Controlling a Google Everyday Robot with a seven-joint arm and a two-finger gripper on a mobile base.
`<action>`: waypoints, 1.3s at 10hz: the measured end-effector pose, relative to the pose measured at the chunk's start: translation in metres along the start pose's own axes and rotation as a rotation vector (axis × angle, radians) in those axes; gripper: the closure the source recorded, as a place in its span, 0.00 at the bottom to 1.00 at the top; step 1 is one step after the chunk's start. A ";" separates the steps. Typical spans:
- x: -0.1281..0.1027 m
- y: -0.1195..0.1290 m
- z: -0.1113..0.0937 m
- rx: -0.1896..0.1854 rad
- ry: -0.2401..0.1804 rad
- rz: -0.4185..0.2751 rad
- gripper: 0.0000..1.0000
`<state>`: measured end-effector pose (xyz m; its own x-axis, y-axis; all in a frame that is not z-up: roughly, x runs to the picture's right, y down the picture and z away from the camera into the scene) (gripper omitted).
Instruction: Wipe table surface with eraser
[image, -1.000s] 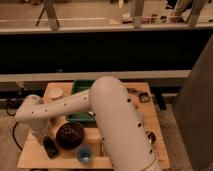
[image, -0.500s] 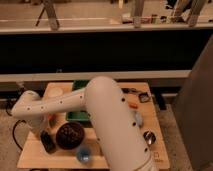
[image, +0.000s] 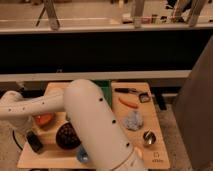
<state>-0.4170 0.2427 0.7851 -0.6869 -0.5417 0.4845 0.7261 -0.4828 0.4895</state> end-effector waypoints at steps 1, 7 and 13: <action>-0.002 -0.009 0.001 0.002 -0.005 -0.023 1.00; -0.047 -0.064 0.011 0.034 -0.053 -0.137 1.00; -0.076 -0.009 0.013 0.065 -0.048 -0.034 0.93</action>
<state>-0.3722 0.2971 0.7530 -0.7130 -0.4917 0.4998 0.6997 -0.4536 0.5519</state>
